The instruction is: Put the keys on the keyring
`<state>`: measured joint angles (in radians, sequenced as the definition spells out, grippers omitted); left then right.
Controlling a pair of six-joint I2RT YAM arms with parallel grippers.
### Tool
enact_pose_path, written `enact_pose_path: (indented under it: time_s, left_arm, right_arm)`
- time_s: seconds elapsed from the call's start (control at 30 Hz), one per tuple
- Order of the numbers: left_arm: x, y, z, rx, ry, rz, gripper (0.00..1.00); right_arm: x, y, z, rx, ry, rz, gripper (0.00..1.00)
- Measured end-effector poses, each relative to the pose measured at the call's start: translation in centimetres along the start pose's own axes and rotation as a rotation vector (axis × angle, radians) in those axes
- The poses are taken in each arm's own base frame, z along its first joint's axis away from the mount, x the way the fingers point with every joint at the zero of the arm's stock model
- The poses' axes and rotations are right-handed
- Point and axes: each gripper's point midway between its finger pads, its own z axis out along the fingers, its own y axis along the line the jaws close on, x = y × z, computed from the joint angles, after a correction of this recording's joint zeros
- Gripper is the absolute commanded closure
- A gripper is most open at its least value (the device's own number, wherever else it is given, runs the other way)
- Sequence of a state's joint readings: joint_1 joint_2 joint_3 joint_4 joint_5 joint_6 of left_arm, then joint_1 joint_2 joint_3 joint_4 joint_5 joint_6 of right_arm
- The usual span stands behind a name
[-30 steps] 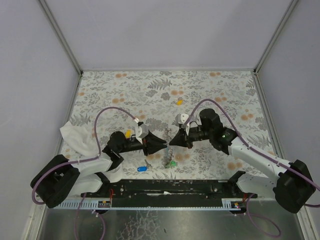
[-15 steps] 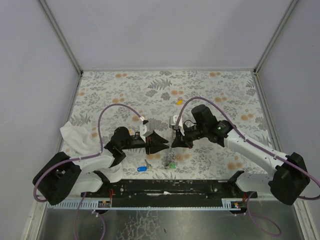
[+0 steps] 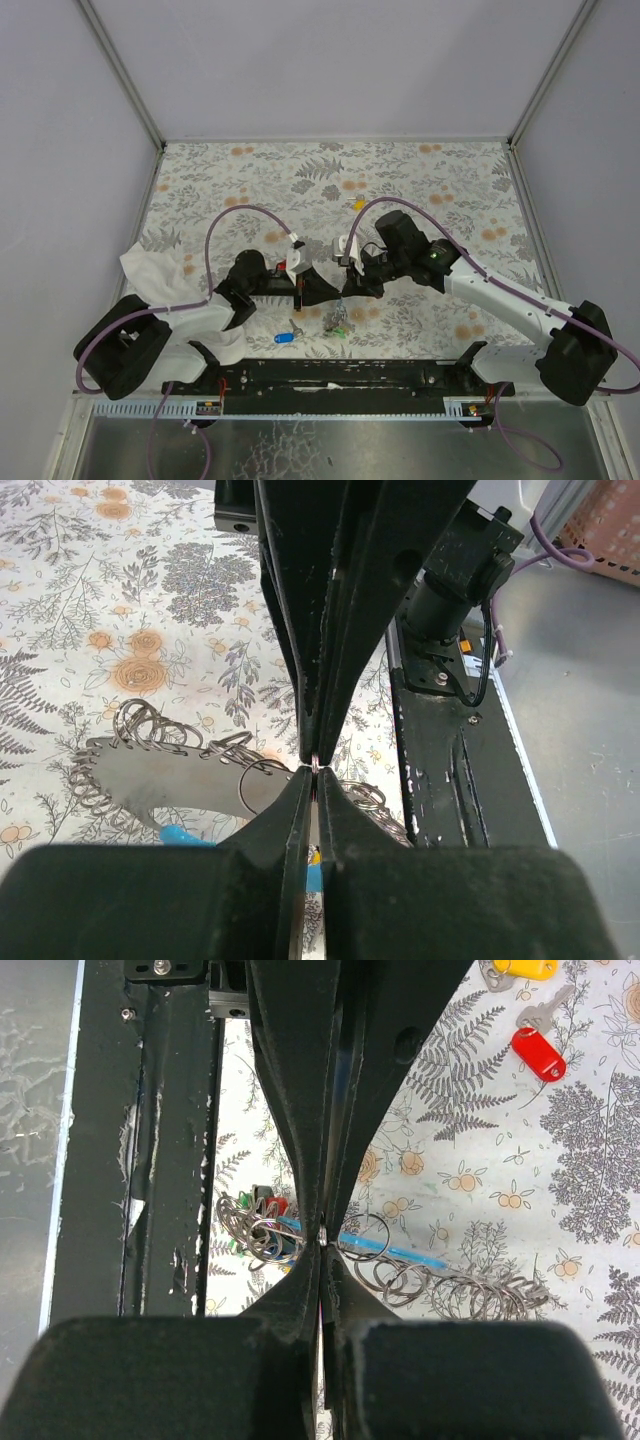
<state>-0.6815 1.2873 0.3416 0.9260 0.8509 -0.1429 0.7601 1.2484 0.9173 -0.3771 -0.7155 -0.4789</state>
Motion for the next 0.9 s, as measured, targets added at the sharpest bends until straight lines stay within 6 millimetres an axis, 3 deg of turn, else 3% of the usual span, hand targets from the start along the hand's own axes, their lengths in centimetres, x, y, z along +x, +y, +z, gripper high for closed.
enact_pose_path:
  time_s: [0.13, 0.43, 0.77, 0.9]
  left_arm:
    - [-0.1, 0.0, 0.0, -0.002, -0.004, 0.003, 1.0]
    - [1.3, -0.2, -1.2, -0.063, -0.048, -0.064, 1.0]
    - [-0.6, -0.6, -1.0, -0.048, -0.153, -0.075, 1.0]
    - [-0.9, -0.7, -1.1, -0.044, -0.167, -0.074, 1.0]
  right_arm:
    - [-0.1, -0.1, -0.1, 0.008, -0.002, -0.009, 0.82]
    - [-2.6, 0.7, -2.0, 0.121, -0.206, -0.134, 0.74]
    - [0.4, 0.5, -0.8, 0.165, -0.302, -0.068, 0.68]
    - [0.4, 0.6, -0.6, 0.172, -0.351, -0.059, 0.68]
